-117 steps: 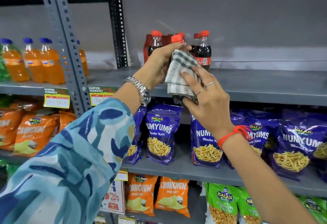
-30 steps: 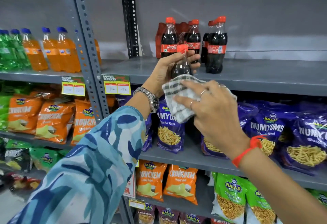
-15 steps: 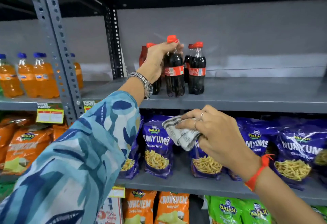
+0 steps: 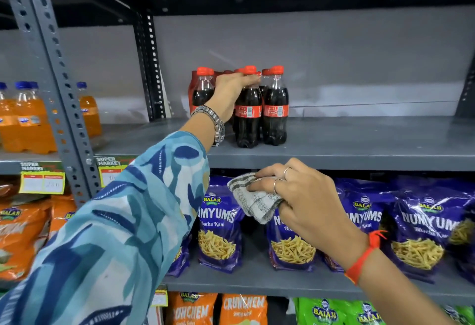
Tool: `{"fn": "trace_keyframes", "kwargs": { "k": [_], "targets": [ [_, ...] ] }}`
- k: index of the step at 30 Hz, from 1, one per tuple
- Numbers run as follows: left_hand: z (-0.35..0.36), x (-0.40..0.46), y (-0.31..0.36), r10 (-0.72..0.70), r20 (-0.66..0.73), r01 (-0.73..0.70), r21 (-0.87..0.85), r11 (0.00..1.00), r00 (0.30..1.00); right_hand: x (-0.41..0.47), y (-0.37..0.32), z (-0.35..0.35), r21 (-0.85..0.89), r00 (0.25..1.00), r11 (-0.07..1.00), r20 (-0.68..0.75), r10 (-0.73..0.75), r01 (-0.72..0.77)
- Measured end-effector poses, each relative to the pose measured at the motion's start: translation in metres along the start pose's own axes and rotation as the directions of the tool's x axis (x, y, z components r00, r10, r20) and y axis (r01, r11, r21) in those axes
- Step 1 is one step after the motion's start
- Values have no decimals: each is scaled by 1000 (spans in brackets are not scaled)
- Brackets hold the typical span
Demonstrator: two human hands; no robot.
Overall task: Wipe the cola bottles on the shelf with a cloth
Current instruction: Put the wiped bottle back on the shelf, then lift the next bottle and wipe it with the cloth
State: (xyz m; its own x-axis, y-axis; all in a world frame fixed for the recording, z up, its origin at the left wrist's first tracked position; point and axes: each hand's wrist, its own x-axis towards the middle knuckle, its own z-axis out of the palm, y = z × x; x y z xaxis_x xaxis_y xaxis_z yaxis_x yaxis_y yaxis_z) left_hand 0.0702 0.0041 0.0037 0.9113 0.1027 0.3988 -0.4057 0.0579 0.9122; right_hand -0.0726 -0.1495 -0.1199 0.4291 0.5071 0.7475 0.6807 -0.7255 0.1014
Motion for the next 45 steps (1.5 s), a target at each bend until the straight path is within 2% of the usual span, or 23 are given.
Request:
{"fn": "trace_keyframes", "kwargs": {
  "k": [3,12,17,21,24,26,29,31,34,37,40,42,45],
  "targets": [
    [-2,0,1,6,12,-6,24,1000,1000,1,1,3,9,1000,1000,8,0,0],
    [-2,-6,-1,76,-100,-64,120,991,992,0,-2,9,36,1000,999,-10,-3,4],
    [-2,-11,4,133,-72,-117,199,973,988,20,6,14,4,979,999,-203,32,-32],
    [-5,-14,11,152,-128,-135,132,982,980,50,23,16,-3,903,991,-412,122,-135],
    [-14,-22,19,82,-173,-75,47,996,981,50,30,9,79,817,987,-553,162,-142],
    [-17,-33,20,-12,-115,6,-47,999,993,43,30,5,138,790,982,-584,188,-132],
    [-19,-55,15,-64,-66,60,-57,997,996,38,22,11,76,838,992,-531,123,-98],
    [-21,-65,8,-78,-71,79,1,997,994,37,14,19,-59,902,996,-430,37,-69],
    [-22,-77,5,-126,-70,124,-33,992,990,21,2,33,-195,953,981,-296,-59,0],
    [-27,-81,4,-131,-133,131,-13,991,982,-11,-10,44,-243,976,963,-154,-156,116],
    [-33,-80,1,-126,-199,140,54,989,972,-27,-15,39,-201,978,958,19,-207,206],
    [-36,-80,-1,-135,-204,153,73,986,970,-22,-17,28,-144,981,973,-43,-187,179],
    [-33,-81,-4,-130,-191,151,101,983,973,-1,-16,14,-120,965,990,-242,-101,74]
  ]
}}
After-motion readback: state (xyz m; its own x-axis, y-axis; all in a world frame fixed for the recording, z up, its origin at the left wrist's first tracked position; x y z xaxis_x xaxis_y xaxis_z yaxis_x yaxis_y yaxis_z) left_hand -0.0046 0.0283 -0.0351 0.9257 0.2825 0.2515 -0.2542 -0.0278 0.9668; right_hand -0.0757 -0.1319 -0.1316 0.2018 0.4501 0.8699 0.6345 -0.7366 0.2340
